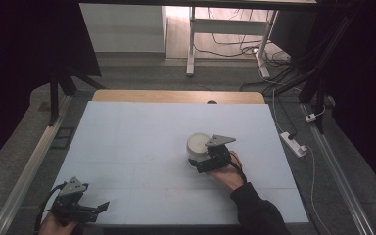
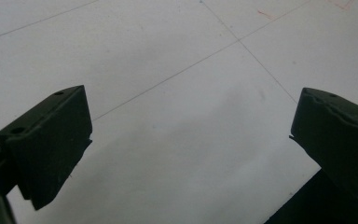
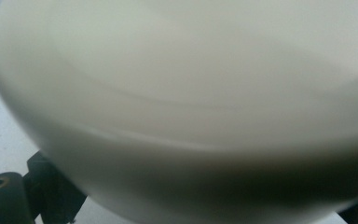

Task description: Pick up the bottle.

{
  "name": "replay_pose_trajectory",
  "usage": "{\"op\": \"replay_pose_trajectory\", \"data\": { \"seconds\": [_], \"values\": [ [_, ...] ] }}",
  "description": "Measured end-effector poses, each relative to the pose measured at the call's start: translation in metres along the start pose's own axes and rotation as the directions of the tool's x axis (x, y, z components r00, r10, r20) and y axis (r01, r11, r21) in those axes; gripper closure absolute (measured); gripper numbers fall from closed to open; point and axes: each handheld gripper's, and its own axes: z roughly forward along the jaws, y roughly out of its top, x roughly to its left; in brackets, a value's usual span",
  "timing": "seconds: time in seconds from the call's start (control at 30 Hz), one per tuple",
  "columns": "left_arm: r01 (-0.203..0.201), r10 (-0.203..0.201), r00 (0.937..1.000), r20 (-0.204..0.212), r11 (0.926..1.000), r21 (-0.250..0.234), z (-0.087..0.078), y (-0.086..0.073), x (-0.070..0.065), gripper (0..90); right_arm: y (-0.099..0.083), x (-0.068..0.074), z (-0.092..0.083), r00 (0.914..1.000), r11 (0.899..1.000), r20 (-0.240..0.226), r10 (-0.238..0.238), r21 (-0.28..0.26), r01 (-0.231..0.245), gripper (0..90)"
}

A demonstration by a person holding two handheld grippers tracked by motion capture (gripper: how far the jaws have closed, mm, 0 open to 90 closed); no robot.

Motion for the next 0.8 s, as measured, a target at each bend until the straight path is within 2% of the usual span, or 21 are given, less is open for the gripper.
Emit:
{"op": "replay_pose_trajectory", "data": {
  "seconds": [0.53,0.8],
  "values": [
    [-0.008,0.008,1.0,-0.001,1.0,0.003,0.0,0.0,-0.001,0.2,0.001,0.001,-0.002,0.9994,0.999,0.006,-0.034,0.004,0.034,6.6],
    [-0.009,0.009,1.0,-0.002,1.0,0.003,0.0,0.0,-0.001,0.2,0.007,0.002,-0.01,0.9998,0.999,-0.009,-0.015,-0.04,0.015,6.6]
  ]
}}
